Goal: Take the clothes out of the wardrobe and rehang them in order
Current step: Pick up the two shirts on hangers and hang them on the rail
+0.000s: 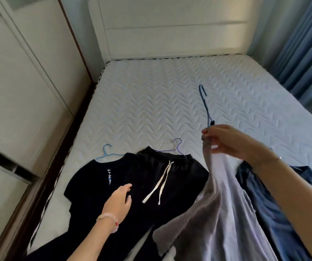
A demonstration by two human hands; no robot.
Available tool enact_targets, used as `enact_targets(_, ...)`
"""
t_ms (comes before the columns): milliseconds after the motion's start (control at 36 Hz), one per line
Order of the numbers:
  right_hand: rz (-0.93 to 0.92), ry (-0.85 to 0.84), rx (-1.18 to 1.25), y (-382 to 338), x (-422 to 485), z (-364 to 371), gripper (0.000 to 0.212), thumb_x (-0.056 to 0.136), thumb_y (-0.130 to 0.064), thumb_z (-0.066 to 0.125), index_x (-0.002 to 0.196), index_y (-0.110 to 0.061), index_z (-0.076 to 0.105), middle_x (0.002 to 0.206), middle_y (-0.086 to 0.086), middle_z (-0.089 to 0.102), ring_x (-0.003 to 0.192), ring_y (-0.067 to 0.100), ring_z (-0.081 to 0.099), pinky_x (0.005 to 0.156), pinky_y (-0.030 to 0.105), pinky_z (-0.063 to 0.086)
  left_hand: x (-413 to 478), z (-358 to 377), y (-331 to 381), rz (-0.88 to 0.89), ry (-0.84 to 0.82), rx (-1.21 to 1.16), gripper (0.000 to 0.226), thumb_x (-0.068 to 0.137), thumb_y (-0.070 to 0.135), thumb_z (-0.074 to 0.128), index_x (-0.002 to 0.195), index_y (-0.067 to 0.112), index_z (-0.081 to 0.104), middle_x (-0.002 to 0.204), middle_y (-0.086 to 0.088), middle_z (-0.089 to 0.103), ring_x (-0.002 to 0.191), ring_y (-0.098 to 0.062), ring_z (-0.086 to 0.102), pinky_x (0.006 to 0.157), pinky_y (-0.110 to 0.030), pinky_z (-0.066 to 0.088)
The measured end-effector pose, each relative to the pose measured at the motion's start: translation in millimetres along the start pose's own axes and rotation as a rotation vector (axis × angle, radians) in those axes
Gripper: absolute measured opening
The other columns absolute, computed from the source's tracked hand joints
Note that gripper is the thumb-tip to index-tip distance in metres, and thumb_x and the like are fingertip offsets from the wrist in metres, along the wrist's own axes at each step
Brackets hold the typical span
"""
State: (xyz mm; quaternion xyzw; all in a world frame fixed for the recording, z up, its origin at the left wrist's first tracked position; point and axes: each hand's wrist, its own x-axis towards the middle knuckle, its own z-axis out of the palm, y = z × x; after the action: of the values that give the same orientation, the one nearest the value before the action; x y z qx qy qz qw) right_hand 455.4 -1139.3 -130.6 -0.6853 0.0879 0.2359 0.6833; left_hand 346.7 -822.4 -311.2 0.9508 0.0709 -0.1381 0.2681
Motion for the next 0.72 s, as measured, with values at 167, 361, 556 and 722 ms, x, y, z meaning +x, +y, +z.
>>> enact_targets(167, -0.132, -0.164, -0.239, -41.6, -12.3, 40.4, 0.019, 0.091, -0.007, 0.049, 0.099, -0.011, 0.066, 0.083, 0.0, 0.065, 0.072, 0.01, 0.061, 0.063, 0.022, 0.052, -26.7, -42.5, -16.4, -0.018, 0.137, -0.062, 0.041, 0.095, 0.019, 0.046, 0.136, 0.021, 0.045, 0.129, 0.006, 0.056, 0.12, -0.01, 0.052, 0.102, -0.025, 0.043)
enact_targets(361, -0.073, -0.214, -0.4, -11.0, 24.4, 101.0, 0.019, 0.091, -0.01, 0.051, 0.1, -0.017, 0.067, 0.097, 0.002, 0.066, 0.089, 0.016, 0.061, 0.082, 0.034, 0.049, -43.2, -67.7, -69.4, -0.137, 0.179, -0.089, 0.04, 0.096, 0.021, 0.043, 0.136, 0.021, 0.044, 0.129, 0.005, 0.055, 0.118, -0.012, 0.053, 0.1, -0.026, 0.043)
enact_targets(556, 0.036, -0.056, -0.518, 56.6, 86.0, 161.7, 0.013, 0.094, -0.018, 0.051, 0.094, -0.01, 0.061, 0.083, 0.013, 0.053, 0.07, 0.023, 0.051, 0.064, 0.031, 0.038, -22.7, -79.9, -136.4, -0.214, 0.137, -0.105, 0.039, 0.096, 0.022, 0.041, 0.135, 0.023, 0.044, 0.129, 0.007, 0.055, 0.114, -0.013, 0.055, 0.097, -0.028, 0.046)
enact_targets(722, 0.061, 0.126, -0.508, 88.9, 134.0, 205.9, 0.018, 0.094, -0.02, 0.051, 0.098, -0.01, 0.065, 0.092, 0.02, 0.066, 0.08, 0.029, 0.059, 0.074, 0.032, 0.044, 38.4, -89.4, -201.0, -0.2, 0.069, -0.084, 0.037, 0.095, 0.02, 0.041, 0.131, 0.02, 0.048, 0.126, 0.004, 0.058, 0.111, -0.014, 0.057, 0.096, -0.031, 0.048)
